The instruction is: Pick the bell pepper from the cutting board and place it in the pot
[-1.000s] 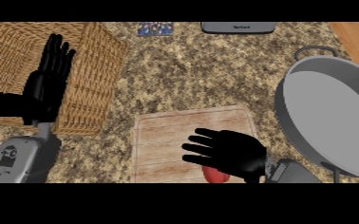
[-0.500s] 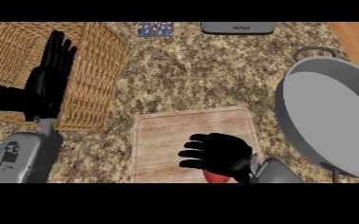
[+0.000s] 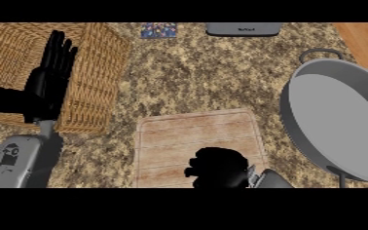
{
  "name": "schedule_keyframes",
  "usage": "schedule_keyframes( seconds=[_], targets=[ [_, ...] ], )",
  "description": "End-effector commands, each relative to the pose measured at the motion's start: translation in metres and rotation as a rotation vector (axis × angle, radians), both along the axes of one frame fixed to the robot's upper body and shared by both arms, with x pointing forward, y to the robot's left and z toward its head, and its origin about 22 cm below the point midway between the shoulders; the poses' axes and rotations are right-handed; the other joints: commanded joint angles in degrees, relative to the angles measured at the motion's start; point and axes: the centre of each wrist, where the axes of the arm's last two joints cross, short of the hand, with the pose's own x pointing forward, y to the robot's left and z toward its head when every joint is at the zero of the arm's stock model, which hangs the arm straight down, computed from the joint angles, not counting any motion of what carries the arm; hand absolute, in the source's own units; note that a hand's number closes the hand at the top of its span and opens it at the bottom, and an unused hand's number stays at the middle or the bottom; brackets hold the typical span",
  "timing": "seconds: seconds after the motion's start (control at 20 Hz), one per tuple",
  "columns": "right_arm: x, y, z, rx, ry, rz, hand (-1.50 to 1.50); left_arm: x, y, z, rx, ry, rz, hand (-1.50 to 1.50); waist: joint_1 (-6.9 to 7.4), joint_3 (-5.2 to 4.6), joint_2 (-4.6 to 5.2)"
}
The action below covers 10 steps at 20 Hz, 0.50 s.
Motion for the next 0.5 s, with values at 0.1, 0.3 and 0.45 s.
schedule_keyframes(
  seconds=[0.1,0.3,0.45],
  targets=[
    [-0.012,-0.013,-0.014,0.043,0.002,0.0,1.5,-0.007,0.009,0.007,0.024,0.012,-0.02,0.0,0.07,0.47,0.6],
    [-0.018,0.002,0.021,0.127,-0.116,-0.054,1.5,-0.022,-0.005,-0.013,0.006,0.034,-0.026,0.0,0.16,0.46,0.51],
    [-0.079,0.019,0.011,0.2,-0.028,-0.316,1.5,-0.01,0.009,-0.009,0.009,0.021,0.033,0.0,-2.06,0.41,0.06]
  ],
)
